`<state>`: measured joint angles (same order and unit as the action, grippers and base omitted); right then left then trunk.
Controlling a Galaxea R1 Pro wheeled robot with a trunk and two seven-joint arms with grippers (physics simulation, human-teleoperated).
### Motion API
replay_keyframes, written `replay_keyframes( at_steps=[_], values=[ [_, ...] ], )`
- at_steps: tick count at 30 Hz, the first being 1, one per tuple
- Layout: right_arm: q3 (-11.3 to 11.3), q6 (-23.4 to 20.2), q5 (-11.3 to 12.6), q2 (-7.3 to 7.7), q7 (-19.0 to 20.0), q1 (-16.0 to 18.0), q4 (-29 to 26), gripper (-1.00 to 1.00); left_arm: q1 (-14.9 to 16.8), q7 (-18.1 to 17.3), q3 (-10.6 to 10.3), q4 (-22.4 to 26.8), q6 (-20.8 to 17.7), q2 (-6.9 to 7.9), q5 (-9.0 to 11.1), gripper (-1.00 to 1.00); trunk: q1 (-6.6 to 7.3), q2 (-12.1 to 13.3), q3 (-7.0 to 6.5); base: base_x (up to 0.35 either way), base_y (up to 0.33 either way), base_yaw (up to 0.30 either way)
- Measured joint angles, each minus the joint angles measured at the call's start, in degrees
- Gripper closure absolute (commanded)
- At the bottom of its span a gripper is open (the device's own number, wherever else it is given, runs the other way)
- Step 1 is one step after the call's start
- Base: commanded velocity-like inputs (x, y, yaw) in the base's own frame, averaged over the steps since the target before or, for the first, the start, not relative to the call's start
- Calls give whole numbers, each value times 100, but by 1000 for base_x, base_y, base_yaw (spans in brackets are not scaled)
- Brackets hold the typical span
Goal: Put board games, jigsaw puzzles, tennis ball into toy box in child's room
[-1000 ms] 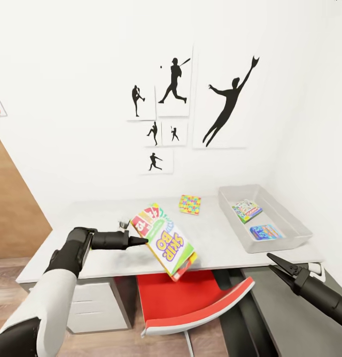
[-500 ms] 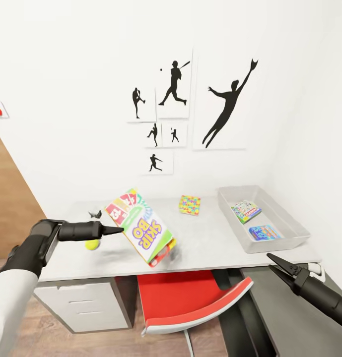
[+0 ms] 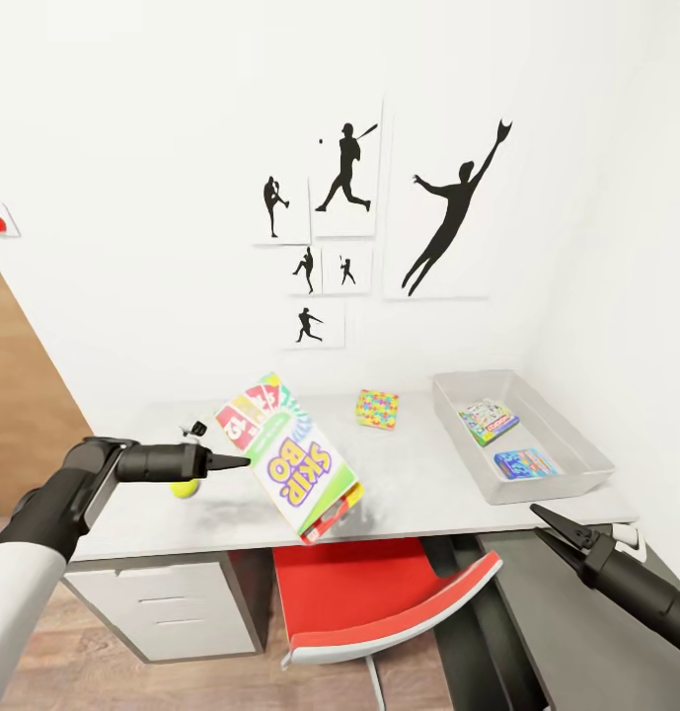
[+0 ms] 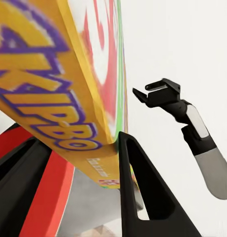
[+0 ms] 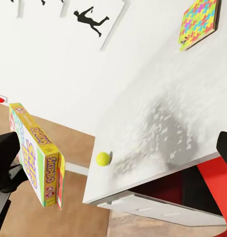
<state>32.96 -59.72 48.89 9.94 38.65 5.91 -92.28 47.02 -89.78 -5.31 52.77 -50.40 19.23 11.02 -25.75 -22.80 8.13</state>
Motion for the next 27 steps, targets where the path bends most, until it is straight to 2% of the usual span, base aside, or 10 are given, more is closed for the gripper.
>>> replay_keyframes(
  at_steps=[7, 20, 27],
  values=[
    [-2, 0, 1, -1, 0, 0, 0, -100, -198, -1, -4, 418, 4, 4, 16, 100, 0, 0, 0, 0, 0, 0],
    [39, 0, 66, -42, 56, -21, 7, -100, -217, 0, 66, 390, -101, 13, 47, 100, 0, 0, 0, 0, 0, 0],
    [82, -1, 197, -80, 92, -70, 8, -100, -217, 5, 75, 370, -463, 14, 59, 100, 0, 0, 0, 0, 0, 0]
  ],
)
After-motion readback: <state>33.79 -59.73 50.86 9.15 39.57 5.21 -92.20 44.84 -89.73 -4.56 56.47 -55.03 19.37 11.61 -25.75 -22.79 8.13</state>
